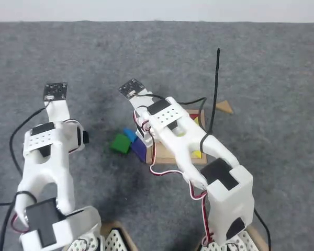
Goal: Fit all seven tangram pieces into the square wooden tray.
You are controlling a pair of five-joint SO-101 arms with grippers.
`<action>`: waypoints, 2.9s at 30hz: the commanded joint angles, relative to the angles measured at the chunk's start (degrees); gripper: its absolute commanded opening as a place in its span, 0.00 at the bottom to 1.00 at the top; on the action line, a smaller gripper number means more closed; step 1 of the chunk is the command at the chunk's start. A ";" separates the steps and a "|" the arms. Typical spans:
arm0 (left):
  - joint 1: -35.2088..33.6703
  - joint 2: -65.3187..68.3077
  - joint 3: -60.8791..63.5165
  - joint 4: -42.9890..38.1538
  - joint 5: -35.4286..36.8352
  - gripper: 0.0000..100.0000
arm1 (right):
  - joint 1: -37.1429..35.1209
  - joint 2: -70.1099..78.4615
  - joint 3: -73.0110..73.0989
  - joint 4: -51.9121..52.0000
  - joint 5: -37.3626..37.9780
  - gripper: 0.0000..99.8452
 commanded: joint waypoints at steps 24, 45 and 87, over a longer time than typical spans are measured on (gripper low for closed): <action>0.00 -2.73 -0.57 -1.14 0.44 0.20 | 1.54 3.82 0.18 -0.84 -3.78 0.15; 0.79 -2.73 -0.57 -1.14 0.44 0.20 | 7.25 -17.10 -4.13 15.08 -2.99 0.06; 3.34 -2.73 0.40 -1.14 0.44 0.20 | 56.92 -32.04 34.99 -7.69 12.22 0.27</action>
